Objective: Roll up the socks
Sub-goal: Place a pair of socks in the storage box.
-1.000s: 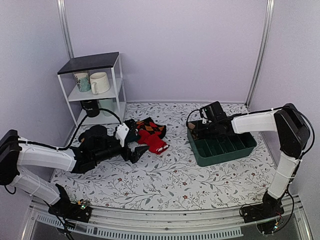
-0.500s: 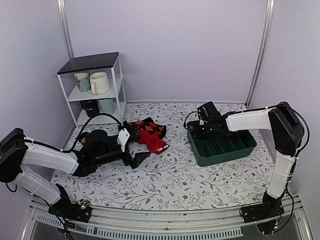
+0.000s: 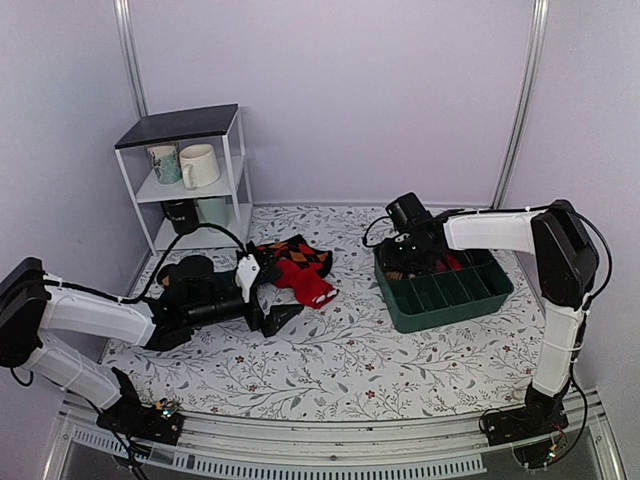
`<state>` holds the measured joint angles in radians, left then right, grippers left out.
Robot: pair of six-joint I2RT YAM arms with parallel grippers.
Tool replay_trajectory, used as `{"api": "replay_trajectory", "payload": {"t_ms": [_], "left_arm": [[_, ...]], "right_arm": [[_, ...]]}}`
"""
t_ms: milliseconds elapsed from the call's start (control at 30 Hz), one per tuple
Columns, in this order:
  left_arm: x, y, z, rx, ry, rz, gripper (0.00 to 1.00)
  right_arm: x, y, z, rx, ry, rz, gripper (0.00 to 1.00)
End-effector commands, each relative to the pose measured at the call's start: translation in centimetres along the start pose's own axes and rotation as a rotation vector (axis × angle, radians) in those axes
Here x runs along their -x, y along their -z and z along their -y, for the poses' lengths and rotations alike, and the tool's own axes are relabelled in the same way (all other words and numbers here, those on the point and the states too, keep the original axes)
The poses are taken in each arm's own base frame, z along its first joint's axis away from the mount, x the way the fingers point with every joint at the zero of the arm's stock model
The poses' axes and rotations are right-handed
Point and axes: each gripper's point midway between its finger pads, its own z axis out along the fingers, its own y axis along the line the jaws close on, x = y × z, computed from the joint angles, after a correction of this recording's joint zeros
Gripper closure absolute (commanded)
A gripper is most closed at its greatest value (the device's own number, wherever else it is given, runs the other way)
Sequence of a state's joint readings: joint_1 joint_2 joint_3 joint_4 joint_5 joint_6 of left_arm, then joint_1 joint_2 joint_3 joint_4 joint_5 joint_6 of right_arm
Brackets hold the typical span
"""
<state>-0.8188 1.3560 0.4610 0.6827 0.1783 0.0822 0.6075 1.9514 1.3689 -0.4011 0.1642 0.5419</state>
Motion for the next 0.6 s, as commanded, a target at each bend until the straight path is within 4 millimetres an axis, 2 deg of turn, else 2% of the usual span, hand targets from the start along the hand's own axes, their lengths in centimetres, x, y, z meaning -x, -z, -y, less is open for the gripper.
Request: {"api": "replay_trajectory", "payload": {"t_ms": [0, 300, 400, 500, 567], "left_arm": [[0.7, -0.1, -0.1, -0.008, -0.009, 0.006, 0.01], [0.2, -0.4, -0.3, -0.003, -0.001, -0.023, 0.00], [0.2, -0.3, -0.5, 0.007, 0.008, -0.023, 0.01], [-0.1, -0.3, -1.4, 0.066, 0.006, -0.037, 0.01], [-0.2, -0.1, -2.2, 0.110, -0.001, -0.040, 0.01]], "right_arm": [[-3.9, -1.4, 4.0, -0.153, 0.047, -0.131, 0.46], [-1.6, 1.3, 3.3, -0.115, 0.044, -0.050, 0.44], [0.2, 3.3, 2.6, -0.066, 0.025, 0.032, 0.44], [2.4, 6.2, 1.5, 0.012, 0.017, 0.132, 0.44], [2.6, 7.8, 1.6, 0.039, 0.034, 0.173, 0.41]]}}
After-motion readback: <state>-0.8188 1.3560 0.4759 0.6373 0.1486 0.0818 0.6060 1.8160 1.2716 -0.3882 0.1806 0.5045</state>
